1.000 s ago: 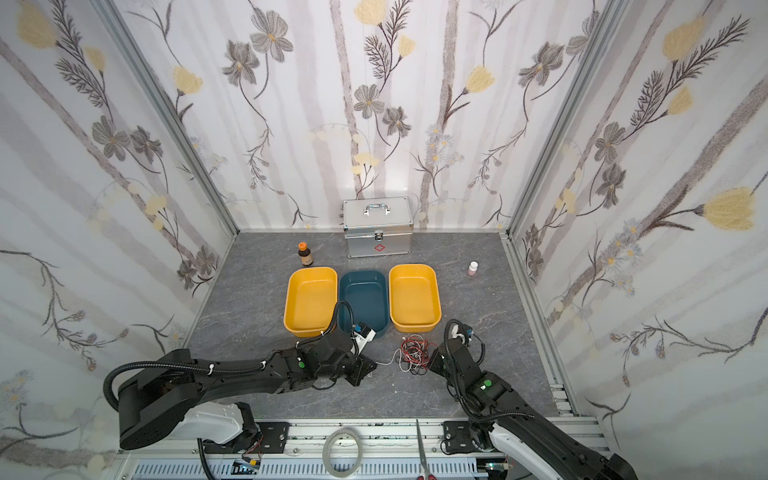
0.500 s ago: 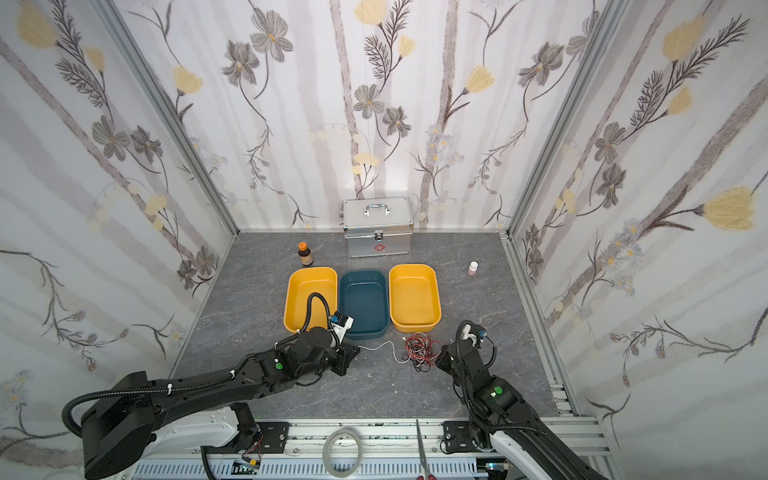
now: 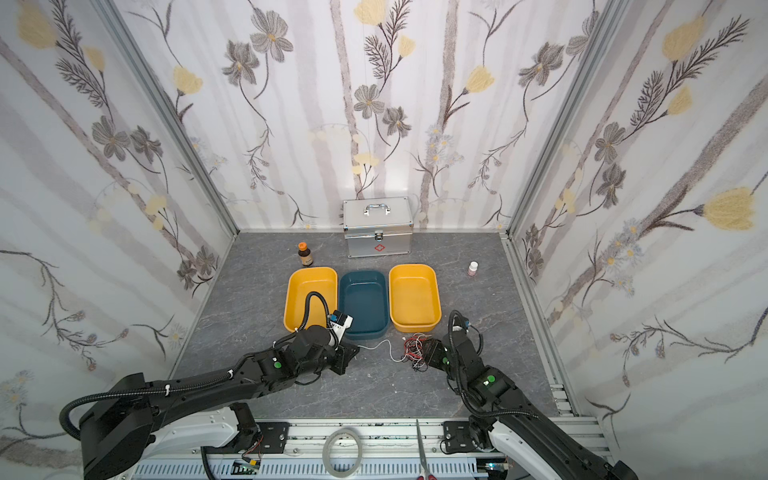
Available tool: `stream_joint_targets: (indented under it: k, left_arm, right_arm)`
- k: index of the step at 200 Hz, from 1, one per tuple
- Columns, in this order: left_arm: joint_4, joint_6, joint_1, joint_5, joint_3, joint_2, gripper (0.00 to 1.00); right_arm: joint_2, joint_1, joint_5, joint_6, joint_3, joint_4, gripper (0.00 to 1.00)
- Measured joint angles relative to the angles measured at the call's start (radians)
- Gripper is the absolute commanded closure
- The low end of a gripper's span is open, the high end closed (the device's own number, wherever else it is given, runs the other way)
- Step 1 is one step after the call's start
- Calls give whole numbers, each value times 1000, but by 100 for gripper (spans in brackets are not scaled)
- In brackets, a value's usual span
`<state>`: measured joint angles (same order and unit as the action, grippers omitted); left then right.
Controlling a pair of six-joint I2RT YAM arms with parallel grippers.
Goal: Untangle the cables
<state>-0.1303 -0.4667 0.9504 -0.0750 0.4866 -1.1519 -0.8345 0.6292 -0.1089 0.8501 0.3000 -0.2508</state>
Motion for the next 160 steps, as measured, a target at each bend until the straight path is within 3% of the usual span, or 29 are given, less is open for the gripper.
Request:
stream_joint_targets:
  k: [48,66,91,160]
  left_arm:
    - [30,18,-3,7,8,35,100]
    - [59,26,-5,18,27,49,100]
    - [76,45,-9,22,41,74,100]
    - [97,40,-13,48,24,169,100]
  right_arm:
    - [-69,18,47,-27,3,55,35]
    - [-98,31,58,-38,3,73,28]
    - [-171,40,56,-51,5,103,28]
    - [-248,43,-64,1,-36,197,49]
